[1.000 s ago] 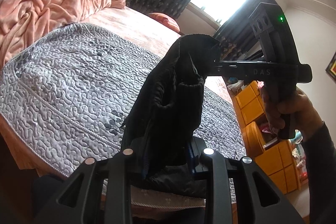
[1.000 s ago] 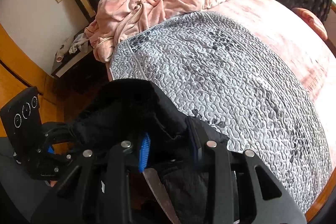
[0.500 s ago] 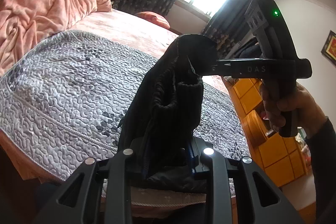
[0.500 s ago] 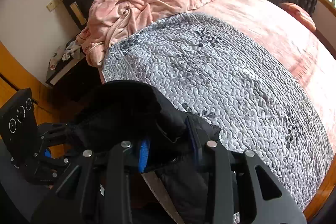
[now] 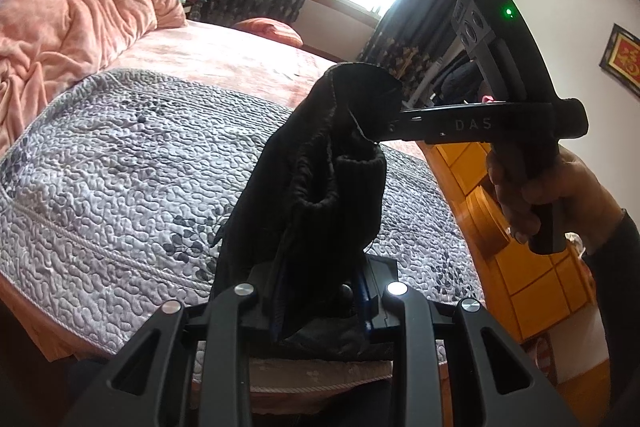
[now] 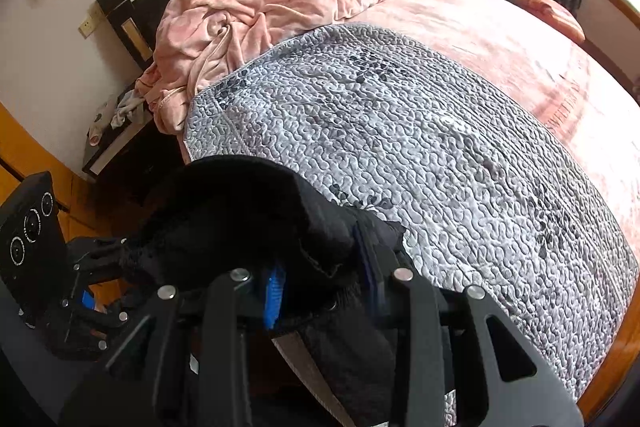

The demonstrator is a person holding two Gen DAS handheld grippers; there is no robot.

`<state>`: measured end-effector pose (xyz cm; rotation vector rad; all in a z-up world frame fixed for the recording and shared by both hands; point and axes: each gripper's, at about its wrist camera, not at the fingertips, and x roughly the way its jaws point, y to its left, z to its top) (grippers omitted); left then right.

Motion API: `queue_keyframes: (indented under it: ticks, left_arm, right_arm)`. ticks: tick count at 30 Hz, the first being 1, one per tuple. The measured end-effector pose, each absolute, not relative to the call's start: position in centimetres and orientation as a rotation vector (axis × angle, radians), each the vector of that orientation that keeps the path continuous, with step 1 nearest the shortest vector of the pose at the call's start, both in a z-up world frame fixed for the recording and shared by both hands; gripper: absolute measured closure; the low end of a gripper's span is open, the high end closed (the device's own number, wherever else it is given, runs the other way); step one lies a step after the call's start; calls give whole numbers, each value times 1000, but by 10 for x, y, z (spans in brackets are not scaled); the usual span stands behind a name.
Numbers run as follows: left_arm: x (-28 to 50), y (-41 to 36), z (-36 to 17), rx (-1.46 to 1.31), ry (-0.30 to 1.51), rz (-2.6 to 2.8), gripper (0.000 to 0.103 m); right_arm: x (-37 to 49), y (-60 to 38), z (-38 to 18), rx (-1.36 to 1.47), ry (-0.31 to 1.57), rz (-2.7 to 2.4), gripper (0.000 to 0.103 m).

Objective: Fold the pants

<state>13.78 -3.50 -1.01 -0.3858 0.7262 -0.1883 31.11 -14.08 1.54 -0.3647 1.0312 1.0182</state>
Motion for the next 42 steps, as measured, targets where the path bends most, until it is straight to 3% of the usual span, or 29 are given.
queue_keyframes:
  ticks: [42]
  left_arm:
    - [180,-165,-59,-206,839,-370,75]
  right_arm:
    - [338,-272,-56,-270,1050,925,72]
